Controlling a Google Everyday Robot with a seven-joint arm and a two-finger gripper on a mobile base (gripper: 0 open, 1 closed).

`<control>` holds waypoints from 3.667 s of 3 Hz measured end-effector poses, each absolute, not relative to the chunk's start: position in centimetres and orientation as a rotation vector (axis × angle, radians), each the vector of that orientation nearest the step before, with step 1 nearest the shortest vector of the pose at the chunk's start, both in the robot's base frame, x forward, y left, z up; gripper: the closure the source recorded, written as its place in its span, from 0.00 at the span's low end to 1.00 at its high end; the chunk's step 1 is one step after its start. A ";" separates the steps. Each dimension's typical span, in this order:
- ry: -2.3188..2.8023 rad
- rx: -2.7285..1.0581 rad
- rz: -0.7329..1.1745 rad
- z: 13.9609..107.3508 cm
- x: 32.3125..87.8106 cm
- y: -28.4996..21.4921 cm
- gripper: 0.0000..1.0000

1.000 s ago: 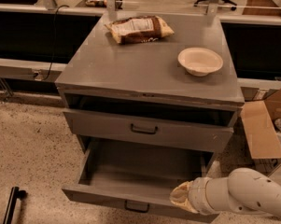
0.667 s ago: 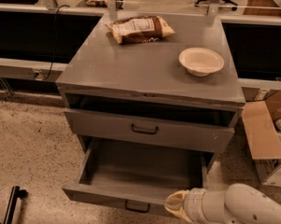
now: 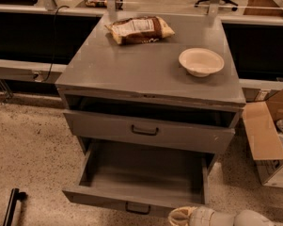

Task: Close middle drawer

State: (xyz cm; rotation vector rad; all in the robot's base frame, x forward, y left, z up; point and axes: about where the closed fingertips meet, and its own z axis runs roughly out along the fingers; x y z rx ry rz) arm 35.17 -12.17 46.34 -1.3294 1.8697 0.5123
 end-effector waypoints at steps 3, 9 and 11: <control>1.870 -1.260 0.509 38.8 34.9 -11.7 1.00; 1.761 -1.234 0.331 38.2 47.5 -12.0 1.00; 1.694 -1.201 0.294 36.7 52.9 -10.3 1.00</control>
Offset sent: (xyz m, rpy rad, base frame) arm -0.0111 -0.0057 -0.0991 0.0716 0.0038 -0.0814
